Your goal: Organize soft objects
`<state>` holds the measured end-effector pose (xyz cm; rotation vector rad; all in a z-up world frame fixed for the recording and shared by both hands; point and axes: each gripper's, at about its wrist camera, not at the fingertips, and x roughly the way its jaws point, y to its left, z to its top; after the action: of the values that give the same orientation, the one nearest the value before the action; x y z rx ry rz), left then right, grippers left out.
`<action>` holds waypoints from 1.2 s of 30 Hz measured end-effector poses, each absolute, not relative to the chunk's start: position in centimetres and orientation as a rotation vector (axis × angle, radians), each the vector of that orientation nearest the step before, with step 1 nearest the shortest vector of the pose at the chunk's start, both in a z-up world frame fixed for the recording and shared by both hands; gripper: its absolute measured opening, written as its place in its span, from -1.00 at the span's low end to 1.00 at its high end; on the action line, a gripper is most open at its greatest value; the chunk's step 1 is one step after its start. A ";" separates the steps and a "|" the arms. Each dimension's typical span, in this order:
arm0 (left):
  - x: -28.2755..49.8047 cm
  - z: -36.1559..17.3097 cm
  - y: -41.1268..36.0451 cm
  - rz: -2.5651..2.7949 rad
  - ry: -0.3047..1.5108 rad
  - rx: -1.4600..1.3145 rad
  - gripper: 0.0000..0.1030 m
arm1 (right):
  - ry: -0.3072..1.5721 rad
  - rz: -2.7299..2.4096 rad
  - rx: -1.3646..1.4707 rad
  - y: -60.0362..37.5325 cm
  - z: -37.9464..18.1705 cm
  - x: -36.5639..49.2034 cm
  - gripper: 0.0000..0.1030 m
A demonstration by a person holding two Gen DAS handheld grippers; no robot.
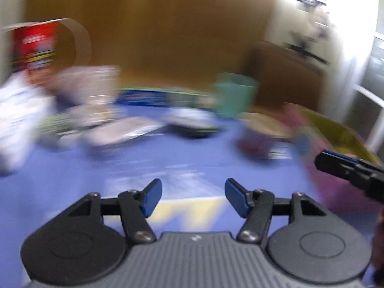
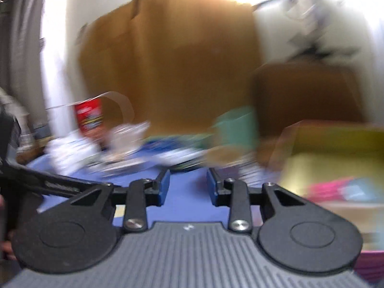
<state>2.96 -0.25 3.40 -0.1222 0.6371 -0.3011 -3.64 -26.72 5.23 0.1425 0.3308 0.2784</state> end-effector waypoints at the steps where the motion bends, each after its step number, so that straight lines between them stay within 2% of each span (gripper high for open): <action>1: 3.0 3.2 1.5 -0.259 0.633 -0.135 0.15 | 0.375 0.336 0.167 -25.4 4.9 -1.9 -0.27; 8: 3.4 1.1 11.7 -0.101 0.611 -0.324 0.16 | 0.551 0.554 0.214 -14.1 3.0 10.3 -0.24; 9: 3.4 0.9 12.2 -0.114 0.601 -0.363 0.17 | 0.569 0.579 0.201 -12.8 2.7 11.6 -0.14; 12: 3.3 0.8 12.7 -0.141 0.579 -0.409 0.22 | 0.598 0.593 0.124 -9.1 1.6 15.0 0.52; 13: 3.3 0.8 12.6 -0.154 0.573 -0.409 0.22 | 0.607 0.576 0.090 -7.7 1.2 16.5 0.63; 15: 3.1 0.9 12.5 -0.179 0.555 -0.405 0.23 | 0.655 0.552 0.045 -7.0 0.5 18.8 0.70; 17: 3.1 0.9 12.4 -0.191 0.540 -0.406 0.23 | 0.730 0.526 0.052 -6.7 -0.5 21.1 0.58; 18: 3.1 0.9 12.5 -0.196 0.538 -0.412 0.23 | 0.749 0.538 0.055 -7.2 -0.8 21.6 0.37; 19: 2.6 0.8 12.8 -0.198 0.537 -0.420 0.23 | 0.760 0.548 0.059 -7.3 -0.9 21.7 0.34; 23: 2.6 0.6 13.6 -0.216 0.541 -0.477 0.24 | 0.656 0.618 0.109 -8.0 1.9 18.3 0.34; 26: 2.4 0.7 13.6 -0.247 0.553 -0.500 0.24 | 0.577 0.655 0.047 -9.0 4.0 9.7 0.35; 29: 1.9 0.8 12.1 -0.327 0.588 -0.492 0.22 | 0.583 0.638 -0.028 -11.5 2.8 2.5 0.35; 33: 1.0 1.2 7.6 -0.457 0.654 -0.426 0.20 | 0.594 0.556 -0.095 -13.0 0.3 -2.6 0.37; 34: 0.8 1.2 6.5 -0.487 0.669 -0.412 0.20 | 0.581 0.541 -0.092 -13.0 -0.1 -3.4 0.61; 36: 0.6 1.0 4.4 -0.510 0.702 -0.362 0.20 | 0.564 0.536 -0.096 -12.7 -1.1 -4.7 0.95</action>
<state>0.61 4.39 0.97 -0.3618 0.7023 -0.5099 -4.70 -12.73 -1.08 -0.0964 0.5641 0.5356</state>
